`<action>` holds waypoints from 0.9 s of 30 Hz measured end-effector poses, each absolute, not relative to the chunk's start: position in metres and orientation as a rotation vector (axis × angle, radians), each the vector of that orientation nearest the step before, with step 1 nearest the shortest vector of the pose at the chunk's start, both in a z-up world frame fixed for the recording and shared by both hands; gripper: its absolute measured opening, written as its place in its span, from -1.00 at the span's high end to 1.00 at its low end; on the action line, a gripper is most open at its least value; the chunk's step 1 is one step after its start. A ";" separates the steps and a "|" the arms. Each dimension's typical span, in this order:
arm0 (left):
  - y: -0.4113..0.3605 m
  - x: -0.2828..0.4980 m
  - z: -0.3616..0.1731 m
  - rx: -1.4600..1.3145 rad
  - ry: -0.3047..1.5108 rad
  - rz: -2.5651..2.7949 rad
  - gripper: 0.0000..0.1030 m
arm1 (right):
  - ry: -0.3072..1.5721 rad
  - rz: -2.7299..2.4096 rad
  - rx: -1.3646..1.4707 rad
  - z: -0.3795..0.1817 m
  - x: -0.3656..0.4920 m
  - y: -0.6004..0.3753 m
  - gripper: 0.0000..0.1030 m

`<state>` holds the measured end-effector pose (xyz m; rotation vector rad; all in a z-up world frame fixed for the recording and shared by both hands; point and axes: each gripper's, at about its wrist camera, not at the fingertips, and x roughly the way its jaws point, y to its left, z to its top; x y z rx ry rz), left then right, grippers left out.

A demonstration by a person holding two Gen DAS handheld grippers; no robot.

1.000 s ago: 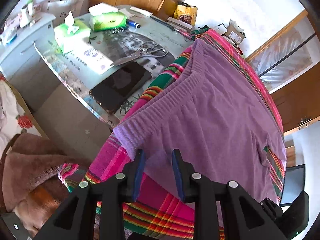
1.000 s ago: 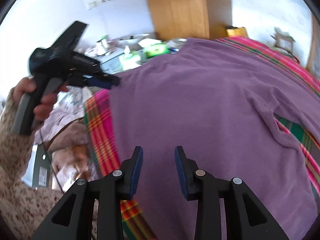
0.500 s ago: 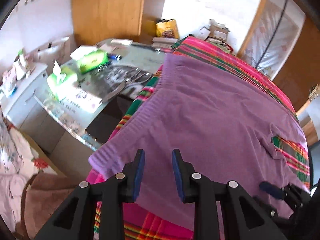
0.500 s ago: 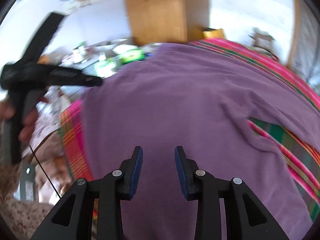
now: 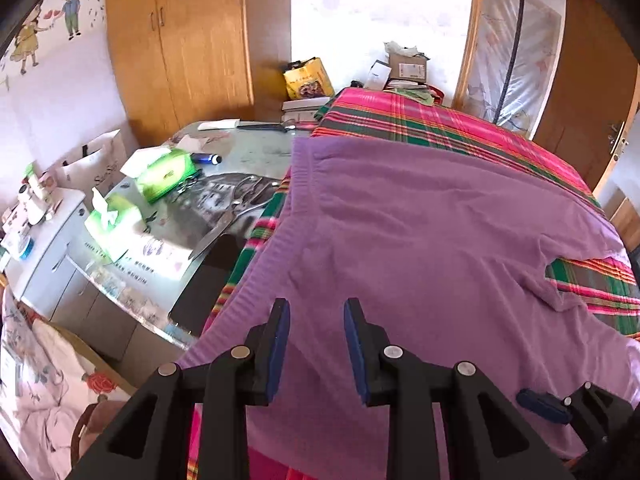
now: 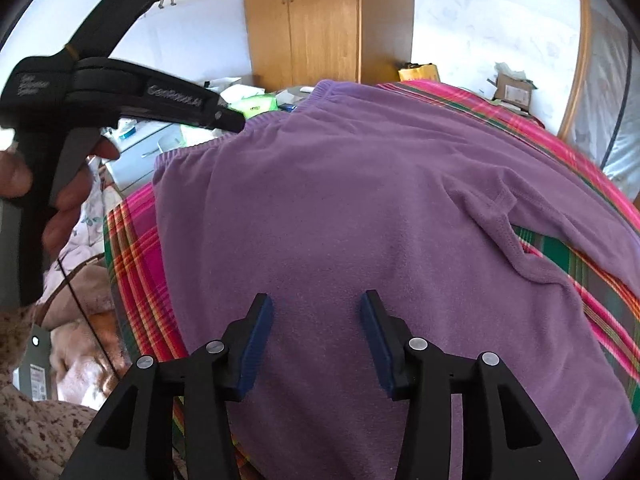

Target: Fold clothes

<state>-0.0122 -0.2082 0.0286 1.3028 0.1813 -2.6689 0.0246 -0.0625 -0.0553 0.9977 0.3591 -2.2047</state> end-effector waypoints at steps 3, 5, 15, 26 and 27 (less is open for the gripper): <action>-0.207 -0.022 0.029 1.293 0.147 -2.673 0.45 | 0.342 -2.200 0.994 -0.056 0.023 -0.063 0.00; -0.206 -0.033 0.028 1.305 0.114 -2.674 0.45 | 0.339 -2.195 0.989 -0.056 0.023 -0.063 0.00; -0.256 -0.112 0.058 1.305 0.212 -2.708 0.45 | 0.250 -2.132 0.995 -0.032 0.000 -0.053 0.00; -0.293 -0.196 0.025 1.592 0.465 -2.631 0.38 | -0.054 -2.196 1.110 -0.025 -0.050 -0.012 -0.01; -0.296 -0.199 0.022 1.595 0.493 -2.613 0.38 | -0.048 -2.197 1.113 -0.026 -0.049 -0.013 -0.01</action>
